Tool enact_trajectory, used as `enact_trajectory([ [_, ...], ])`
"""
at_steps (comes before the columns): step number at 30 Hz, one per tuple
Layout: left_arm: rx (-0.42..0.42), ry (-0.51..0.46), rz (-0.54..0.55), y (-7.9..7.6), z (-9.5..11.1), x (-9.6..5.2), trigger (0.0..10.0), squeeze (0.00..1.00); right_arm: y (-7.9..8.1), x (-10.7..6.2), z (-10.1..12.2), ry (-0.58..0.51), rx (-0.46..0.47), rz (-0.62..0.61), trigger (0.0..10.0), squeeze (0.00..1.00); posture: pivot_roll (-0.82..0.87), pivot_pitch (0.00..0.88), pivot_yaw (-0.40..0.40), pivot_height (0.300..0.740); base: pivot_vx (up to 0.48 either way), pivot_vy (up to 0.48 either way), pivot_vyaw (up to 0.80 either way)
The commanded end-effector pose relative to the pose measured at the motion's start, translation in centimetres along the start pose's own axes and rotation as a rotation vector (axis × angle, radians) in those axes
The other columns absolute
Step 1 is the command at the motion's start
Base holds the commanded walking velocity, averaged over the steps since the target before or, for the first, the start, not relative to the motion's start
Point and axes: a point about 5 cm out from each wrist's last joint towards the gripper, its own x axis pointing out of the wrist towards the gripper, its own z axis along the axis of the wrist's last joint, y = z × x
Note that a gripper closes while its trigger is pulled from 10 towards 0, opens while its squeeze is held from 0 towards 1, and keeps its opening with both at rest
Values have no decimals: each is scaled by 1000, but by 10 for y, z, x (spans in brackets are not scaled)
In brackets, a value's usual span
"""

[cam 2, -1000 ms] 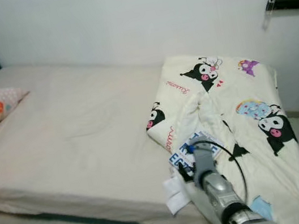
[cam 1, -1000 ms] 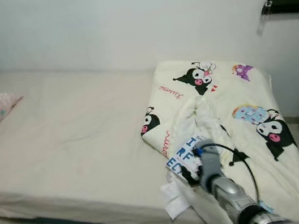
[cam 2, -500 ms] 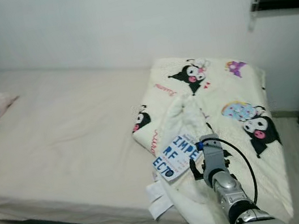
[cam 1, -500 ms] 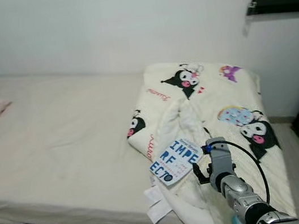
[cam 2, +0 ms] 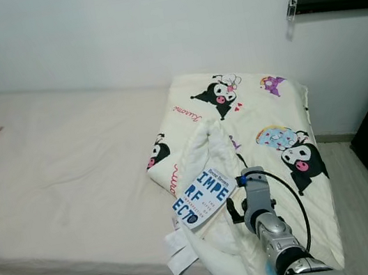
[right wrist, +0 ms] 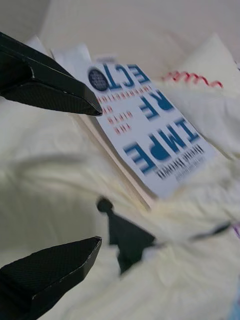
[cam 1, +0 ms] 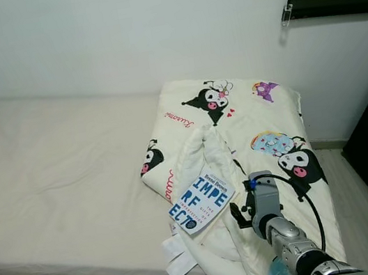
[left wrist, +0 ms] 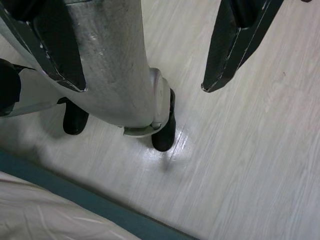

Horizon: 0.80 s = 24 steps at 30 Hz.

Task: Clean up the room

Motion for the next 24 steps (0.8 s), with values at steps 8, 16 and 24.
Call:
enact_trajectory([
  [8,15,36,5,4,-11,-3,10000,0,13,3,5,-15,143,90,10000,0,-76,92,-26,701,0,0,0],
  [16,-47,-23,21,9,0,-2,10000,0,11,5,14,-30,189,87,10000,0,-70,102,-26,681,0,0,0],
  [24,-145,-437,-23,12,131,0,10000,0,-4,7,31,-67,316,47,10000,0,-46,117,-26,646,0,0,0],
])
